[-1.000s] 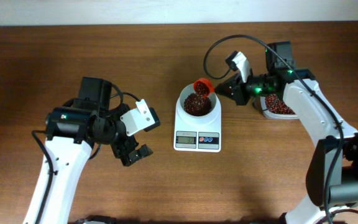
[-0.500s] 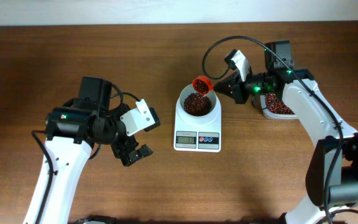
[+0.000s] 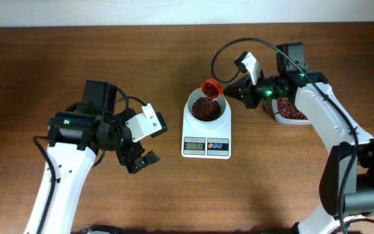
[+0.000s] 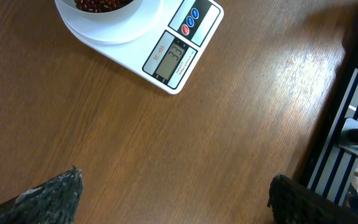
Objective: Scoop and weigh 50g on scale
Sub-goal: 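Tilt the scoop with the right gripper to pour beans into the bowl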
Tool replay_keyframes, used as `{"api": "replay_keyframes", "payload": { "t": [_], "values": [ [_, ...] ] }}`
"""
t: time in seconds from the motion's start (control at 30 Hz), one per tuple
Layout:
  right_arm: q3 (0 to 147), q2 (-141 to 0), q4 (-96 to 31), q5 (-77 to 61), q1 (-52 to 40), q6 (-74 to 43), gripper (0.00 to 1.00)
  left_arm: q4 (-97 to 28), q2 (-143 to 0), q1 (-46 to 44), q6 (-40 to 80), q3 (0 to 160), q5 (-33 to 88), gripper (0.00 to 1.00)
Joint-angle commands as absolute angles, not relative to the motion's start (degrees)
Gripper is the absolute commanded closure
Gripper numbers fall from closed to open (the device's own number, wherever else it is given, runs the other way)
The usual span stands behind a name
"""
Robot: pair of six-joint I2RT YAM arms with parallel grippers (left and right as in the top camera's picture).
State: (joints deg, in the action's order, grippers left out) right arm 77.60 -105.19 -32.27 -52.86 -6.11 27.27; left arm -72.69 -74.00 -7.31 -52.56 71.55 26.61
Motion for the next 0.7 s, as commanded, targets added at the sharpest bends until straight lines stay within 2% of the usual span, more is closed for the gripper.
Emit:
{"api": "replay_keyframes", "payload": {
  "t": [0.0,0.13,0.23,0.3,0.67],
  "values": [
    [77.8,-105.5,-32.1,-52.2,-6.3,28.3,0.96,-72.7,-74.1,-7.1,-53.2,72.5,27.6,0.01],
    [77.8,-105.5,-32.1,-57.2,-6.3,28.3,0.96,-72.7,-74.1,-7.1,-53.2,72.5,27.6,0.01],
    [77.8,-105.5,-32.1,-49.1,-6.3,28.3,0.96,-72.7,-74.1,-7.1,-53.2,72.5,27.7,0.01],
    [77.9,-105.4,-32.1,-53.6,-6.3,28.3,0.96,-72.7,-74.1,-7.1,-53.2,72.5,27.6,0.01],
    [77.9,-105.4,-31.7,-51.8,-6.3,27.8,0.96,-72.7,-74.1,-7.1,-53.2,72.5,27.6,0.01]
  ]
}}
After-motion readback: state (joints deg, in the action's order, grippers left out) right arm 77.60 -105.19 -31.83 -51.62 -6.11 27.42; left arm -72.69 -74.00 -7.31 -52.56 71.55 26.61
